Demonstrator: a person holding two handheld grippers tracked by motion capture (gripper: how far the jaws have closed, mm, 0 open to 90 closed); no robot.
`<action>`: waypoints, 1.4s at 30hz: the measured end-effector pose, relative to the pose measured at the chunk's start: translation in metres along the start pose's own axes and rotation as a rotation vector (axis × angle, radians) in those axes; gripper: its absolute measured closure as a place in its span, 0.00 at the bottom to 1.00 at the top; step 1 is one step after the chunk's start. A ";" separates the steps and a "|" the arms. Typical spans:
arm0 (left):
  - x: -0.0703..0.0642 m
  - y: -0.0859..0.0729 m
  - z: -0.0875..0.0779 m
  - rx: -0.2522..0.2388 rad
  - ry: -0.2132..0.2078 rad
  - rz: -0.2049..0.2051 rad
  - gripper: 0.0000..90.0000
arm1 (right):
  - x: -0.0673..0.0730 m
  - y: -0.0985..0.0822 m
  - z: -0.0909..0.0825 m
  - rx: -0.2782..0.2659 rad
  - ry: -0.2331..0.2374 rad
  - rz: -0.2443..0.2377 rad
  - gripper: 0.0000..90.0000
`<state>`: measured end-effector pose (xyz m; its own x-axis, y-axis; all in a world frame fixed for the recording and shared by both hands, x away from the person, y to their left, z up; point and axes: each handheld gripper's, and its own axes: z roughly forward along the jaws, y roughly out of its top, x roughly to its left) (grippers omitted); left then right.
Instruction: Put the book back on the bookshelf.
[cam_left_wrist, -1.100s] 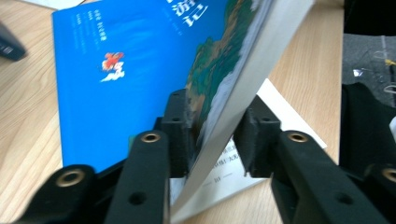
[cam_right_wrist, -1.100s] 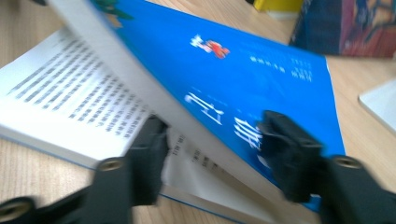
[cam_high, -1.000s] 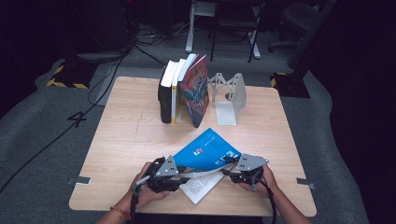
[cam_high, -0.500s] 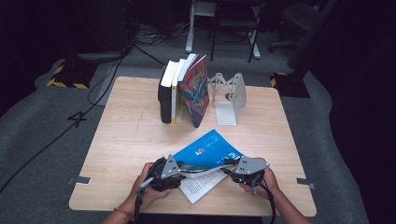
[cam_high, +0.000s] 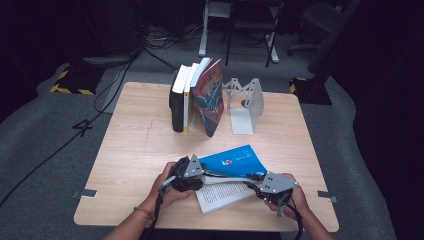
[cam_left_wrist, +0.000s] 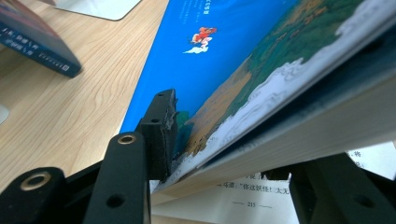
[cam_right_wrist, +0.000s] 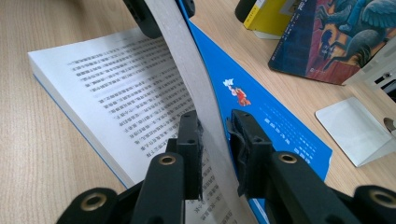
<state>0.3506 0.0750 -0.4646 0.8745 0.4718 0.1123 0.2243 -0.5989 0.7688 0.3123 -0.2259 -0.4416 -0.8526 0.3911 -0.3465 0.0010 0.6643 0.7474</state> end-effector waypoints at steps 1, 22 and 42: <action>0.001 0.001 0.001 0.002 -0.005 -0.006 0.61 | 0.000 0.000 0.000 -0.001 0.000 0.003 0.83; -0.046 0.031 -0.009 -0.080 -0.022 0.080 0.63 | -0.004 -0.003 0.003 0.011 0.051 0.025 0.79; -0.022 0.002 -0.026 -0.064 -0.152 0.118 0.82 | -0.024 -0.043 0.001 -0.040 0.062 0.115 0.63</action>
<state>0.3205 0.0801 -0.4495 0.9491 0.2947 0.1114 0.0929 -0.5996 0.7949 0.3330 -0.2630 -0.4659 -0.8785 0.4228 -0.2224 0.0811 0.5907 0.8028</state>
